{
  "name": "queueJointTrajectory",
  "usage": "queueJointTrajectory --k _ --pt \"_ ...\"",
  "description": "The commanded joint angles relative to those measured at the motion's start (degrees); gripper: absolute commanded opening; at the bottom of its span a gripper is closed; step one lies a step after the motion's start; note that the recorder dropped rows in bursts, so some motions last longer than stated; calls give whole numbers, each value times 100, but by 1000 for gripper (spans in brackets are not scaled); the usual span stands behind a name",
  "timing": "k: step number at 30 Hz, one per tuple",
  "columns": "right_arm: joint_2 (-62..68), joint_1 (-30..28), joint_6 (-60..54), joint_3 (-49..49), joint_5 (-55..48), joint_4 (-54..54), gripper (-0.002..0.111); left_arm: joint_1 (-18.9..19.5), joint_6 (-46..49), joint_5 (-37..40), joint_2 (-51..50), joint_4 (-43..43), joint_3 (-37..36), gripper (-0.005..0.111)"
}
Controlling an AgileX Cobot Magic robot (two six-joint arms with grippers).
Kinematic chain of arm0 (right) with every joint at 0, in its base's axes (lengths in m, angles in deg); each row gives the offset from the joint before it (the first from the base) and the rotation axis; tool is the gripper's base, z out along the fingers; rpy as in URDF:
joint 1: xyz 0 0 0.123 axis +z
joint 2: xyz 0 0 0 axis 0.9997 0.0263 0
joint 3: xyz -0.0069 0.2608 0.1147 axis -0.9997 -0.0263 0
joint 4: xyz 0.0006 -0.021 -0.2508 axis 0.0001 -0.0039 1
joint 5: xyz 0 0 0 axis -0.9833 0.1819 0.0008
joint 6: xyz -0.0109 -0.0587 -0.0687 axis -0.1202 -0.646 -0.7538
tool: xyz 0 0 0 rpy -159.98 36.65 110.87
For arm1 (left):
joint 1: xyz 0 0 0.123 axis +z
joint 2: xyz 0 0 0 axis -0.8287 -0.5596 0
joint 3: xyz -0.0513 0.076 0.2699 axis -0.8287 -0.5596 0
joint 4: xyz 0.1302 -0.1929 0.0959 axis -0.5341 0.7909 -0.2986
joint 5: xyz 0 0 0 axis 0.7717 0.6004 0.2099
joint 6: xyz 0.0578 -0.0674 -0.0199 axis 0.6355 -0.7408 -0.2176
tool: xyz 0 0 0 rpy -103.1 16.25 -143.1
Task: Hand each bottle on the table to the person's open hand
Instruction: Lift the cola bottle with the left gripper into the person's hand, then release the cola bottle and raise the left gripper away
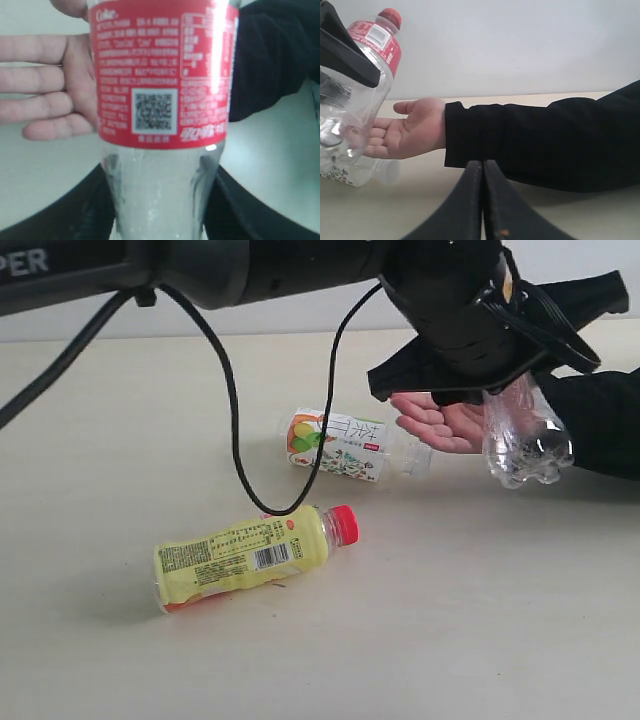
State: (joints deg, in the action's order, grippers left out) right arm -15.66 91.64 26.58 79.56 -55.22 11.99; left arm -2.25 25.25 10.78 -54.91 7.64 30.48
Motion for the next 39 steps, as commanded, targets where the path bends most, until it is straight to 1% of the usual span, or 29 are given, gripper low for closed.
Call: queueJointTrajectory --k 1,6,11,18,25,27,28,30,35,39 --pt "-30 18 -23 -29 39 42 0 268 -480 -419 -220 126 95 0" --pt "-30 18 -23 -29 39 42 0 445 -531 -924 -448 140 95 0" --pt "-30 18 -23 -29 39 42 0 573 -531 -958 -631 153 95 0" --pt "-30 18 -23 -29 39 42 0 584 -276 -1281 -735 141 95 0" --pt "-30 18 -23 -29 39 42 0 625 -262 -1239 -872 141 95 0" --pt "-30 18 -23 -29 39 42 0 625 -262 -1269 -897 141 95 2" --pt "-30 18 -23 -29 39 42 0 625 -262 -1294 -897 141 95 5" --pt "-30 18 -23 -29 39 42 0 625 -262 -1324 -897 141 95 14" --pt "-30 18 -23 -29 39 42 0 625 -250 -1322 -897 130 95 48" --pt "-30 18 -23 -29 39 42 0 625 -250 -1322 -897 102 95 70"
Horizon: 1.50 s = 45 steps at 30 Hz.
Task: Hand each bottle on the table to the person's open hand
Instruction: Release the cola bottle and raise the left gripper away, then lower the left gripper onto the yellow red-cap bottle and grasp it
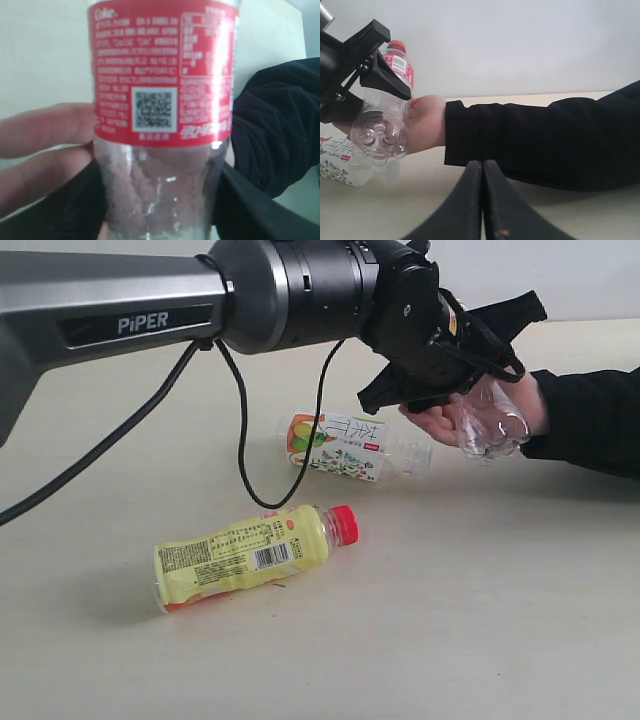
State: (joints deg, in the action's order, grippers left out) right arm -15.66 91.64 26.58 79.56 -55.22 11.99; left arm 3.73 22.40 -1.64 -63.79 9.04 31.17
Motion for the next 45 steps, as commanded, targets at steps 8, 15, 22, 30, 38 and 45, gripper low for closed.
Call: queueJointTrajectory --k 8,15,22,30,38,45 --pt "-30 18 -23 -29 29 42 0 27 212 -80 -9 -48 26 95" --pt "-30 18 -36 -29 29 42 0 27 393 41 64 -48 26 96" --pt "-30 18 -21 -29 29 42 0 27 821 281 284 -59 26 96" --pt "-30 18 -20 -29 29 42 0 27 1872 989 775 -59 26 96" --pt "-30 18 -30 -29 29 42 0 27 5313 3015 1673 -92 26 96" --pt "-30 18 -30 -29 29 42 0 27 6831 4095 1646 -70 -311 96"
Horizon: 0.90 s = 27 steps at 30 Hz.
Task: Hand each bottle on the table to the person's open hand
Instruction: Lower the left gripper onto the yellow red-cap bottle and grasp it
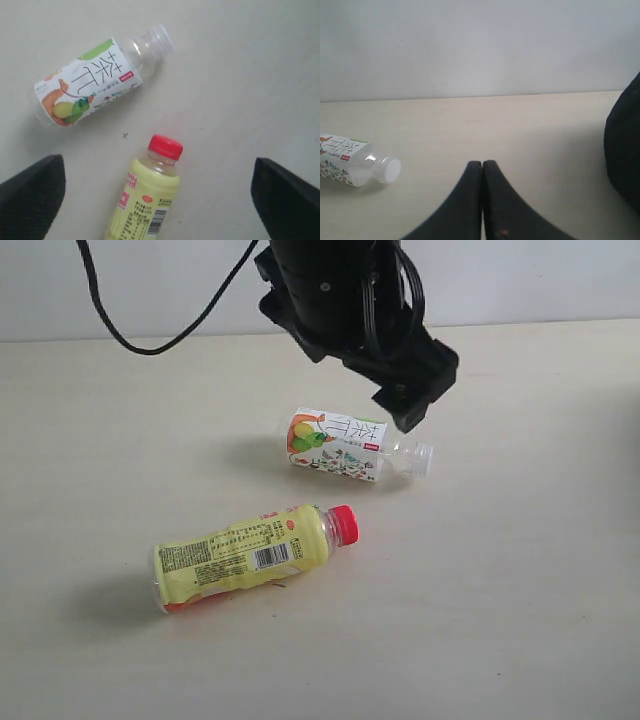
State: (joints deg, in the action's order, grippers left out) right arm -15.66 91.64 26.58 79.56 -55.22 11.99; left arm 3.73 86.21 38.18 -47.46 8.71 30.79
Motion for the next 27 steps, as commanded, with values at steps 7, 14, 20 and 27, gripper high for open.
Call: queueJointTrajectory --k 7,14,20,27 --pt "-30 18 -18 -29 29 42 0 27 763 114 12 -37 -1005 96" --pt "-30 18 -28 -29 29 42 0 27 681 -607 263 -23 -1940 96" --pt "-30 18 -28 -29 29 42 0 27 681 -1266 874 -33 -2883 96" --pt "-30 18 -28 -29 29 42 0 227 990 -1804 1585 -33 -3843 96"
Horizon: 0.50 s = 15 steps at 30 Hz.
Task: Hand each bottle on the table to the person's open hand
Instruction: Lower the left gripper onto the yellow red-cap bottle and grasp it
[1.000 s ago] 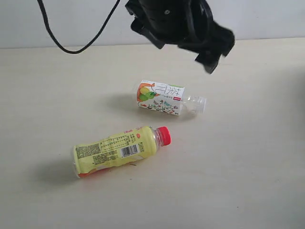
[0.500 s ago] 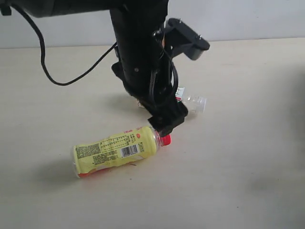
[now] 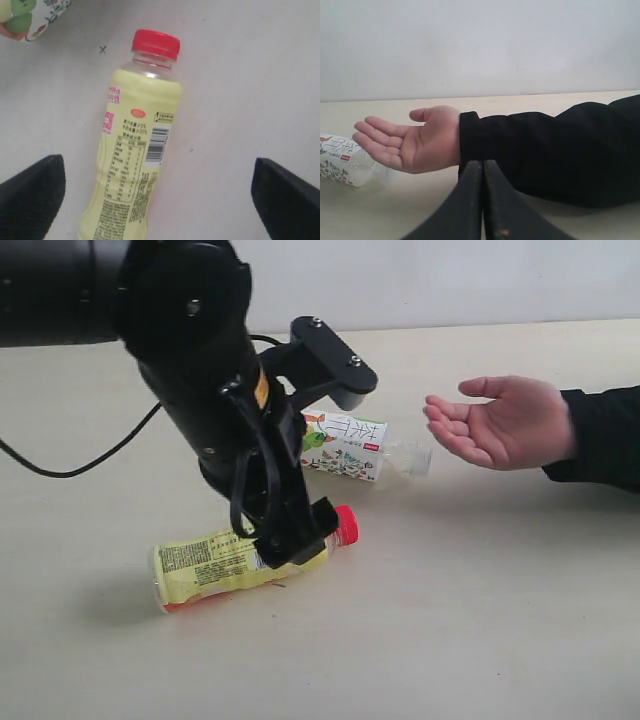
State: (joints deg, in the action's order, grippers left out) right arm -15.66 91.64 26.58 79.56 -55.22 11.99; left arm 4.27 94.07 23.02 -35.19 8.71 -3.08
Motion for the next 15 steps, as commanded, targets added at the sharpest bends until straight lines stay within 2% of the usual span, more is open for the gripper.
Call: queueJointTrajectory --k 1,8,15 --pt "-30 18 -28 -29 29 42 0 210 288 -304 408 -33 -576 96" --pt "-30 18 -28 -29 29 42 0 632 491 -935 500 3 -1026 96" --pt "-30 18 -28 -29 29 42 0 714 491 -984 500 28 -1024 96"
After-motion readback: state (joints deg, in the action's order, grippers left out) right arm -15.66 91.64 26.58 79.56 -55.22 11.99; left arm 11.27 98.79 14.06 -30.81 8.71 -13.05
